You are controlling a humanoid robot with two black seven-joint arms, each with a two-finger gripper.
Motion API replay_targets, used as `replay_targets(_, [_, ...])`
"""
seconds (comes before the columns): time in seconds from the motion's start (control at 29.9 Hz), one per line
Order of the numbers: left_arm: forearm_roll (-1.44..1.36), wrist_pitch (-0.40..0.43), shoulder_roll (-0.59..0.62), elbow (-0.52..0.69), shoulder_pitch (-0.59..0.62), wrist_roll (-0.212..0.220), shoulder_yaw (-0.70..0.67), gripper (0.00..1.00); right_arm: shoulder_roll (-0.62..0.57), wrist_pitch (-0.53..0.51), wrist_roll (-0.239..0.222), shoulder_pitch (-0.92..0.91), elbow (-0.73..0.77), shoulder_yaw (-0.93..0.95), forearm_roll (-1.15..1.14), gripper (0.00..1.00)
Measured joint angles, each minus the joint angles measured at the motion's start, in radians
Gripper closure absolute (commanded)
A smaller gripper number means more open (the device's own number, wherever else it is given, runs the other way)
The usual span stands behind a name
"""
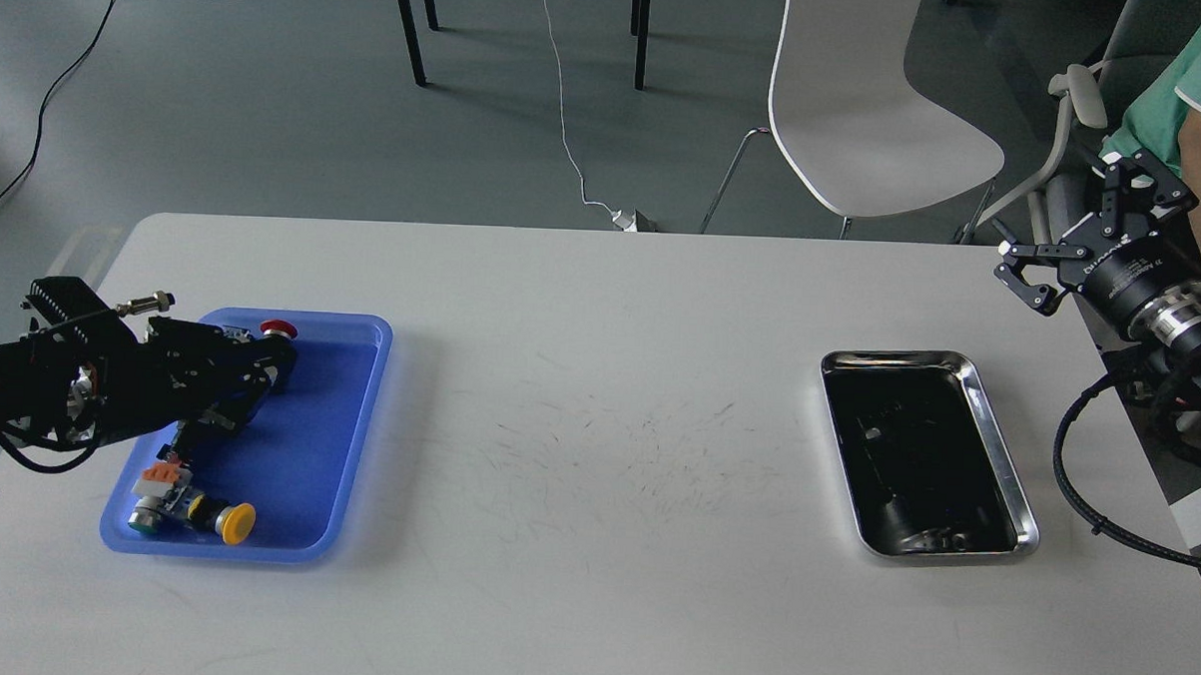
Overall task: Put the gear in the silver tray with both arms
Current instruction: 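Grasp another small black gear with the left gripper, then carry the gear with the left gripper toward the table center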
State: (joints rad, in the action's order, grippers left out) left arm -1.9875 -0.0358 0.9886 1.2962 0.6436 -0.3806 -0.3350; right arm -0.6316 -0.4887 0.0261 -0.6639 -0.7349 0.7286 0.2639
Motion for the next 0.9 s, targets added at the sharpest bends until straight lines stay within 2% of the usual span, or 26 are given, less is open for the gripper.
replay_targets(0.13, [0.015, 0.057, -0.056, 0.037, 0.051, 0.061, -0.001, 0.91, -0.002, 0.000, 0.000, 0.000, 0.002, 0.000, 0.000, 0.04])
replay_targets(0.33, [0.004, 0.144, -0.333, 0.023, 0.092, 0.140, 0.008, 0.91, 0.000, 0.000, 0.001, 0.000, 0.000, 0.000, 0.000, 0.04])
replay_targets(0.43, [-0.021, 0.186, -0.460, -0.023, 0.107, 0.172, 0.012, 0.91, -0.001, 0.000, 0.001, -0.005, 0.000, 0.001, 0.000, 0.04])
replay_targets(0.64, [-0.074, 0.200, -0.668, -0.145, 0.115, 0.180, 0.044, 0.91, -0.002, 0.000, 0.001, -0.007, 0.000, 0.002, 0.000, 0.04])
replay_targets(0.9, [-0.079, 0.199, -0.806, -0.240, 0.113, 0.181, 0.099, 0.91, -0.016, 0.000, 0.001, -0.007, 0.000, 0.003, 0.000, 0.04])
